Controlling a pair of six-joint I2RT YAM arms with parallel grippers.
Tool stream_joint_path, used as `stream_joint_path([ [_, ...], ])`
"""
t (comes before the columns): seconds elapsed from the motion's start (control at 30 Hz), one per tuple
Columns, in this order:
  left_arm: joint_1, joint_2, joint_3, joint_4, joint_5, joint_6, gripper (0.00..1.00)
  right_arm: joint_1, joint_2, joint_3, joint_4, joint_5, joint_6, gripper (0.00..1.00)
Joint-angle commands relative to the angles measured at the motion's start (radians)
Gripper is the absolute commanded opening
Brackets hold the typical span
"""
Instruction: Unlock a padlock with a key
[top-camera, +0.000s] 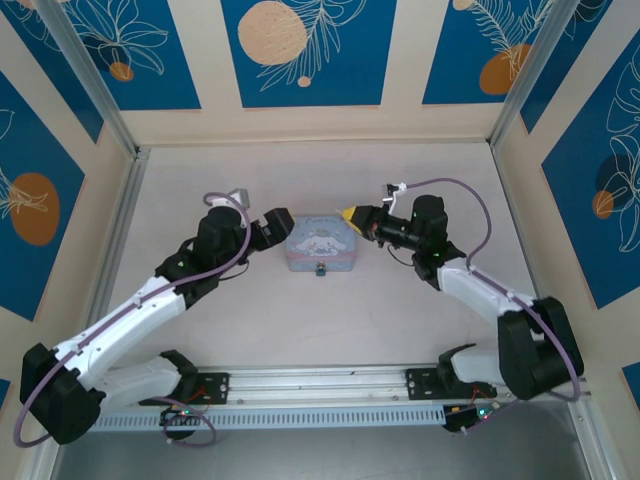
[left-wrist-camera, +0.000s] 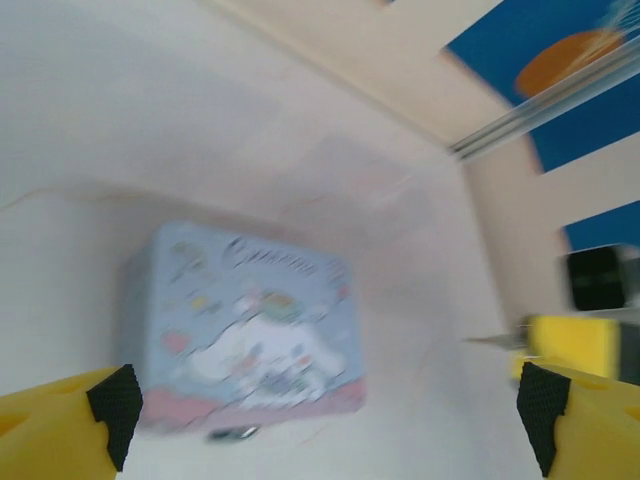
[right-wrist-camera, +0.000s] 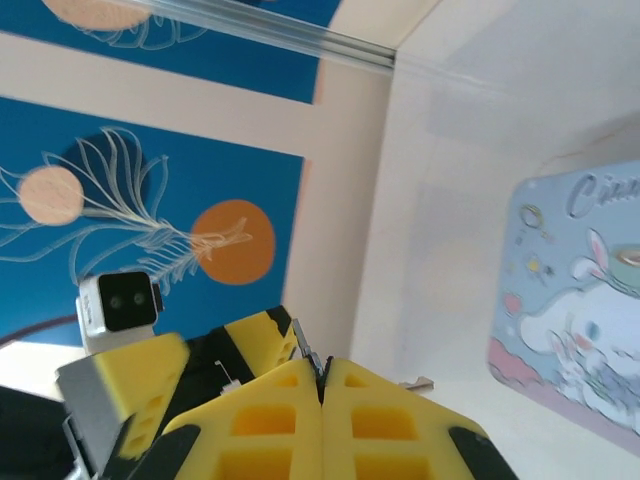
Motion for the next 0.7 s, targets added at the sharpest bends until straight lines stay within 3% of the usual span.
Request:
stream_joint_path([
  [0.0,0.001,-0.024,-0.089,-0.188,0.007,0.065,0.95,-0.008,-0.059,-0.013,-0.308,0.009,-0.18,0.0],
  [0.13,-0.043,-0.051,-0.248,0.024,0.111,0.133,0.91,-0.022,-0.061,-0.045,-0.311,-0.001,-0.178,0.0],
  [0.3,-0.096,-0.02,-0.308,0.164,0.18,0.256,0.92,-0.019,-0.014,-0.052,-0.237,-0.012,-0.129,0.0],
  [0.5,-0.142,0.1,-0.329,0.294,0.167,0.285,0.93,-0.005,0.068,-0.056,-0.135,0.012,-0.07,0.0],
  [0.67,-0.19,0.237,-0.31,0.39,0.122,0.314,0.87,0.001,0.127,-0.066,-0.044,0.026,-0.017,0.0],
])
